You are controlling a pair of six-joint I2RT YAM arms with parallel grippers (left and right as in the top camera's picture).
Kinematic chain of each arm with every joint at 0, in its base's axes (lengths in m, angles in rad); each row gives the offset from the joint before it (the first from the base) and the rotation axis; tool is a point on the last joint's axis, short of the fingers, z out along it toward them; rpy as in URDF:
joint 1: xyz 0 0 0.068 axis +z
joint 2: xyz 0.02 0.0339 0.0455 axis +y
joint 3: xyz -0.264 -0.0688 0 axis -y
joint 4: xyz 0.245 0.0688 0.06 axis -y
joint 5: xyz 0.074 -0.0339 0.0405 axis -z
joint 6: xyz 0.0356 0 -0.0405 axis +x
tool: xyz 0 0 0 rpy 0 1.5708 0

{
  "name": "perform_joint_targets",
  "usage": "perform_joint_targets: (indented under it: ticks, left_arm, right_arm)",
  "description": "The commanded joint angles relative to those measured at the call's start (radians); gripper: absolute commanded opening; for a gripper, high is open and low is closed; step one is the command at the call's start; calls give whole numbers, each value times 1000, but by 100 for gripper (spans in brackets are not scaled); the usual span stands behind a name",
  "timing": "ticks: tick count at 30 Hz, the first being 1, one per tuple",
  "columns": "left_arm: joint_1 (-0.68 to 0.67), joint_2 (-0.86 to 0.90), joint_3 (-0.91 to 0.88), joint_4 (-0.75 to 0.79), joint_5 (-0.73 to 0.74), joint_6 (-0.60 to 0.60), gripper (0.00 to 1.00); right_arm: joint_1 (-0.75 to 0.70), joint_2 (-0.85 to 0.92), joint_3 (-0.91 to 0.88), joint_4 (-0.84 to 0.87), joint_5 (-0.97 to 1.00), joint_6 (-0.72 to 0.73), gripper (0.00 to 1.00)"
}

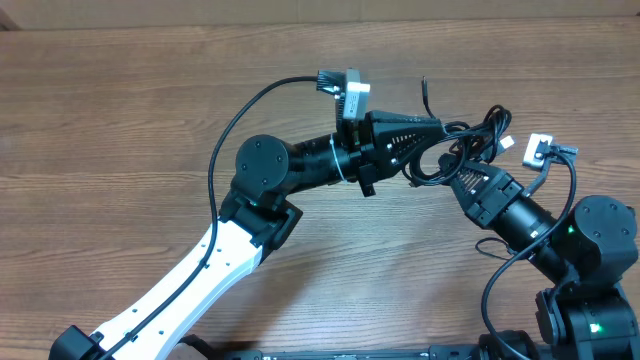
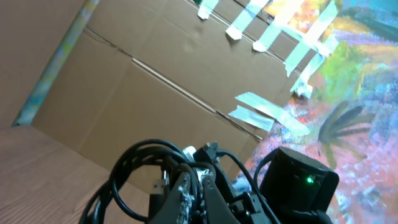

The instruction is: Untangle cables

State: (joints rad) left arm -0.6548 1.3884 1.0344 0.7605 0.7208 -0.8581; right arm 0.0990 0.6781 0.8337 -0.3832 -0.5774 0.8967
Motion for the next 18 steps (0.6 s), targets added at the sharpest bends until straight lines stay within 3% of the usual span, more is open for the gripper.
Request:
perform_joint_targets:
  ticks: [1,18]
  left_arm:
    - [4,-8,24,10,-39,16,4]
    - [48,-8,24,-41,-123,41,4]
  right_arm:
    - [3,-3,17,-3,-4,-7,4]
    - [3,-3,16,-55,-187,-98,4]
